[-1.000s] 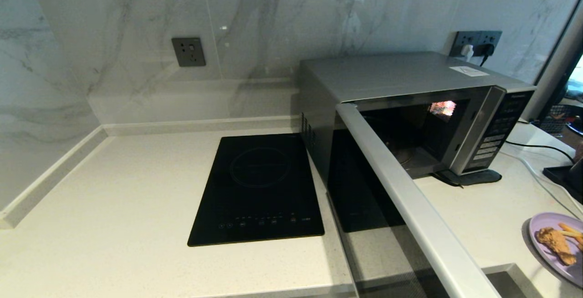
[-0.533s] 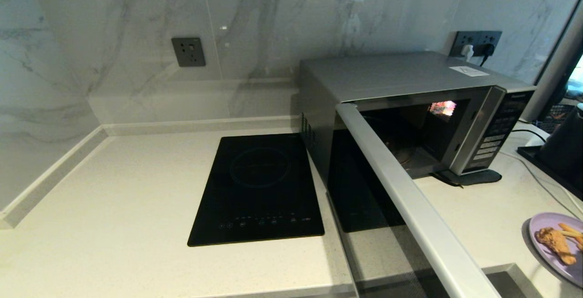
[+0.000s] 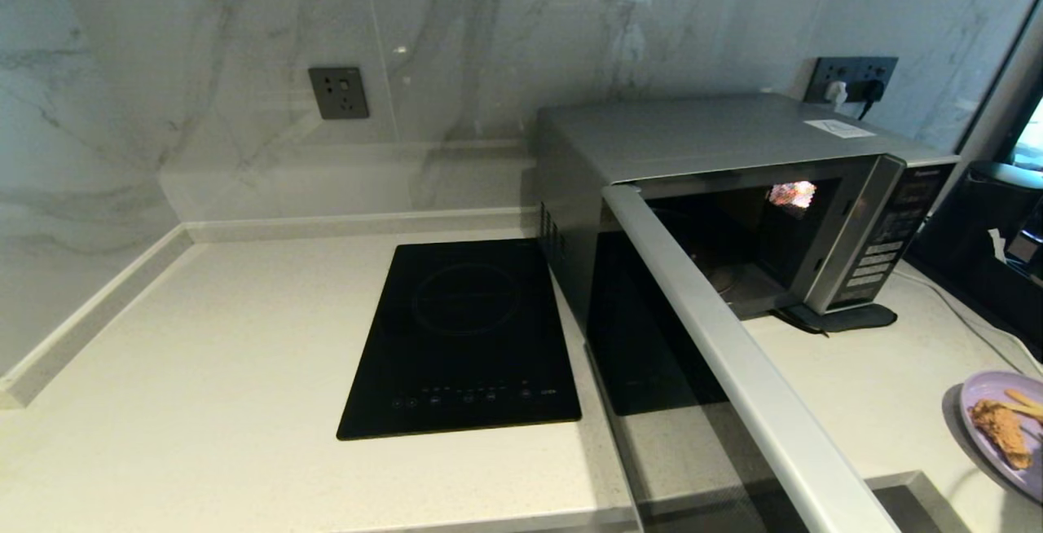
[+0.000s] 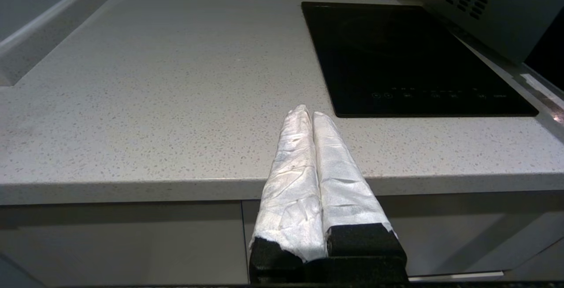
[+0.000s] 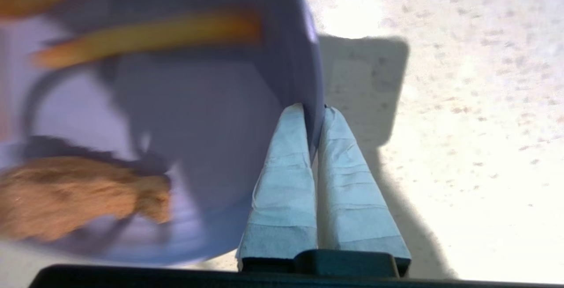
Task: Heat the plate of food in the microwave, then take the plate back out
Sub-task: Put the plate in the microwave oven
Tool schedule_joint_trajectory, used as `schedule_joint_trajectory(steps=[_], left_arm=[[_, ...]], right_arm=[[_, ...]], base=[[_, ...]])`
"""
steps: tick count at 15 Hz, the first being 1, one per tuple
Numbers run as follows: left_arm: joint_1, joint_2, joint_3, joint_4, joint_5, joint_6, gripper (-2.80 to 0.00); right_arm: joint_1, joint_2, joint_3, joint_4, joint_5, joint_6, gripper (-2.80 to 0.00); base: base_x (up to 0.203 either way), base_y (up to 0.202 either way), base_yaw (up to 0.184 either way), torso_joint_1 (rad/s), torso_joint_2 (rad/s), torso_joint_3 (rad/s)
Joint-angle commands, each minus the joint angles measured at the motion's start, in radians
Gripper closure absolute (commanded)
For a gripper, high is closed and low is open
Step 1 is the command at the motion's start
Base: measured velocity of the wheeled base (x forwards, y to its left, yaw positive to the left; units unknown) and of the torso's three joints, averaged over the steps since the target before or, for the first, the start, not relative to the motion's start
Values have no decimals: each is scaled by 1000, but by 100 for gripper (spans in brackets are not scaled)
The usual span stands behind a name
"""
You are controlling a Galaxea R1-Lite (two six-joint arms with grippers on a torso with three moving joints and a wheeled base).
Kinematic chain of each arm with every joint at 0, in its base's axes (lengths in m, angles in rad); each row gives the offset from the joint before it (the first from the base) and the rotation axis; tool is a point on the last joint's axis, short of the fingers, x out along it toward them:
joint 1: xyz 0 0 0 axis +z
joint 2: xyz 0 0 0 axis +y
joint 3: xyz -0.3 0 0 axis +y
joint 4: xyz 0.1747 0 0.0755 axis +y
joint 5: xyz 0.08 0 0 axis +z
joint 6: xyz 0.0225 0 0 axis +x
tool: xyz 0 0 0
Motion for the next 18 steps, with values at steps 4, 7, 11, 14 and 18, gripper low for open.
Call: schedule_joint_trajectory(steps=[4,7,11,14,18], left_arm=[[1,1,0,-1,0,-1,0],[1,1,0,-1,0,-1,0],[1,1,0,-1,0,-2,0],[1,1,0,-1,0,-1,0],[1,1,0,-1,0,-1,0]], right_arm=[[-1,-8,4,6,0,4,0],[-1,-18,4,6,1,5,0],[-3,-74,4,5,18,1,0],[-3,-108,4,3,20,-2,0],[-3,-137,6,3,53,-5,0]], base=[[0,0,0,0,0,0],[0,0,0,0,0,0],[0,0,0,0,0,0],[0,0,0,0,0,0],[0,0,0,0,0,0]])
